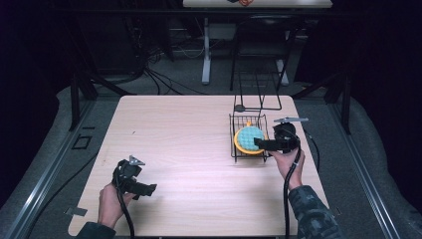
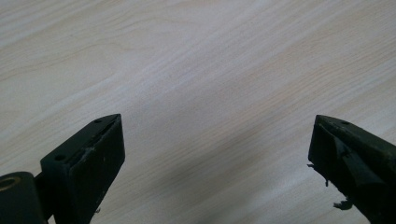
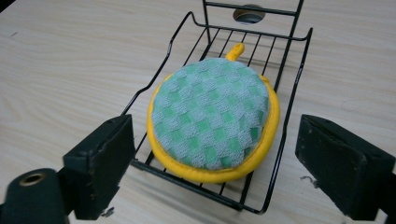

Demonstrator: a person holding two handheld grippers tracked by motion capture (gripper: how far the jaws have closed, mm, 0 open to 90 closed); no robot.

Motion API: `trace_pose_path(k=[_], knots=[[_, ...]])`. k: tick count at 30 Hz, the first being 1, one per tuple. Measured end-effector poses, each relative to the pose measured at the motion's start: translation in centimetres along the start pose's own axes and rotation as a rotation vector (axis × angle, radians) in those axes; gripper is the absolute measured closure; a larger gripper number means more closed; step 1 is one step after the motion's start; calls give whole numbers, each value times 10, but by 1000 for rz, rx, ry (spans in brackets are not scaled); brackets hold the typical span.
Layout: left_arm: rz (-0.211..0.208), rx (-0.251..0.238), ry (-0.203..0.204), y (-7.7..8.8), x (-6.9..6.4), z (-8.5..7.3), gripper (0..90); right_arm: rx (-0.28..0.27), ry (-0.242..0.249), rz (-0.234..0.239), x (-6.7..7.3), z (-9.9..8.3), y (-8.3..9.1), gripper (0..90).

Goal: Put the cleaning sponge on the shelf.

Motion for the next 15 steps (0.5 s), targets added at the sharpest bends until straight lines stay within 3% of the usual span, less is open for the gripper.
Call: trace_pose_path(k=[15], knots=[[0,0,-1,0,0,0,37,13,86,14,8,-8,39,27]])
Point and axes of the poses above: each handheld gripper's, and its own axes: y roughly backward along the jaws, z roughly out of its top, x roughly to its left, the point moved 6 cm from there along -y, roughly forward along the jaws, and after that the axes turned 5 degrees about -y, right-handed, at the moved point
